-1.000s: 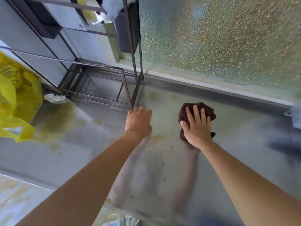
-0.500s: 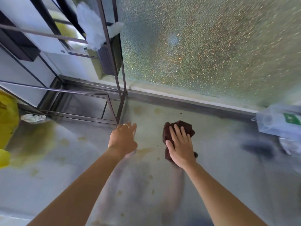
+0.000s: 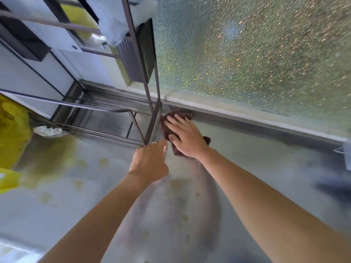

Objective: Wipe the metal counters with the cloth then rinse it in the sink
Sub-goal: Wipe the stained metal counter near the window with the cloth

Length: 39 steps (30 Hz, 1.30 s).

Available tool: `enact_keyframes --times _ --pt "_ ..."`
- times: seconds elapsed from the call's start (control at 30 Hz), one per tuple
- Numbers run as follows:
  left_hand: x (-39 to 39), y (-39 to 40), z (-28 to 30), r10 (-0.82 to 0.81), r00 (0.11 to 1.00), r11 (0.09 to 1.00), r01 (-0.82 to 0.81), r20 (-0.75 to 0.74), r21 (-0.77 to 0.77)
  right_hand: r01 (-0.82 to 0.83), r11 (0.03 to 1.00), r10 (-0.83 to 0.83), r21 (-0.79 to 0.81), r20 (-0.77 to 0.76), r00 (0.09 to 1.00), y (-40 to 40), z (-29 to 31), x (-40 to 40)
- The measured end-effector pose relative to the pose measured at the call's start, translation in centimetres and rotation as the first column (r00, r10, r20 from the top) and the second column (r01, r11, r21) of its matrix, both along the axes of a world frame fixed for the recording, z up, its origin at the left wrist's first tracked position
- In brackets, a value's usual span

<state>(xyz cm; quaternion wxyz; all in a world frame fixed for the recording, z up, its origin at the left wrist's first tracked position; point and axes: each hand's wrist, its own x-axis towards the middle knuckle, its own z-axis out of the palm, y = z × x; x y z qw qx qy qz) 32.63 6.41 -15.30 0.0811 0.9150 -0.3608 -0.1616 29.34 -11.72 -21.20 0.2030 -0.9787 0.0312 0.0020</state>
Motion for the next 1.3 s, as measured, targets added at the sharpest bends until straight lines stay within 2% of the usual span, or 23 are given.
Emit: enact_keyframes --times 0.13,0.3,0.37,0.43,0.5,0.57,0.77,0.83,1.0,1.07,1.17,1.23,1.3 --pt "-0.6 0.2 0.8 0.005 0.999 1.000 -0.004 -0.048 0.031 -0.112 0.991 0.115 0.068 -0.044 0.992 0.3 0.6 -4.3" --pt "-1.0 0.6 0.8 0.045 0.998 0.998 -0.047 -0.049 -0.039 -0.190 0.980 0.195 0.051 -0.125 0.973 0.3 1.8 -10.6" --pt "-0.9 0.6 0.5 0.036 0.999 0.998 -0.038 -0.038 -0.048 -0.136 0.990 0.131 -0.040 -0.121 0.984 0.5 1.7 -8.9" --pt "-0.8 0.6 0.1 0.041 0.998 0.998 -0.043 -0.045 -0.054 0.012 0.994 -0.023 -0.104 -0.113 0.993 1.3 1.5 -5.0" --pt "-0.6 0.6 -0.2 0.055 0.996 0.996 -0.059 -0.066 -0.067 0.120 0.985 -0.135 -0.125 -0.120 0.984 2.1 1.4 -0.5" --pt "-0.3 0.5 -0.3 0.062 0.995 0.996 -0.067 -0.072 -0.065 0.154 0.980 -0.168 -0.125 -0.118 0.979 2.6 1.4 1.4" --pt "0.1 0.8 -0.4 0.052 0.991 0.996 -0.061 -0.124 -0.065 0.079 0.988 -0.089 -0.134 -0.070 0.994 3.2 1.5 -10.5" --pt "0.0 0.9 -0.4 0.048 0.990 0.996 -0.057 -0.131 -0.063 0.107 0.983 -0.122 -0.150 -0.092 0.988 2.8 1.5 -9.5" --pt "-0.3 0.6 -0.5 0.057 0.992 0.997 -0.063 -0.116 -0.054 0.189 0.968 -0.206 -0.166 -0.094 0.974 2.7 1.3 -0.6" --pt "-0.2 0.6 -0.4 0.054 0.992 0.997 -0.060 -0.115 -0.047 0.195 0.967 -0.212 -0.164 -0.097 0.972 3.0 1.6 -1.3" --pt "-0.2 0.5 -0.2 0.060 0.990 0.998 -0.063 -0.125 -0.022 0.145 0.964 -0.156 -0.222 -0.033 0.987 1.7 1.7 -7.4" --pt "-0.1 0.5 -0.2 0.069 0.989 0.997 -0.071 -0.131 -0.013 0.219 0.951 -0.230 -0.217 -0.027 0.973 -0.4 1.6 -10.6" --pt "-0.1 0.4 -0.3 0.068 0.989 0.997 -0.070 -0.128 -0.015 0.368 0.907 -0.386 -0.203 -0.054 0.921 -1.4 1.4 -11.5"
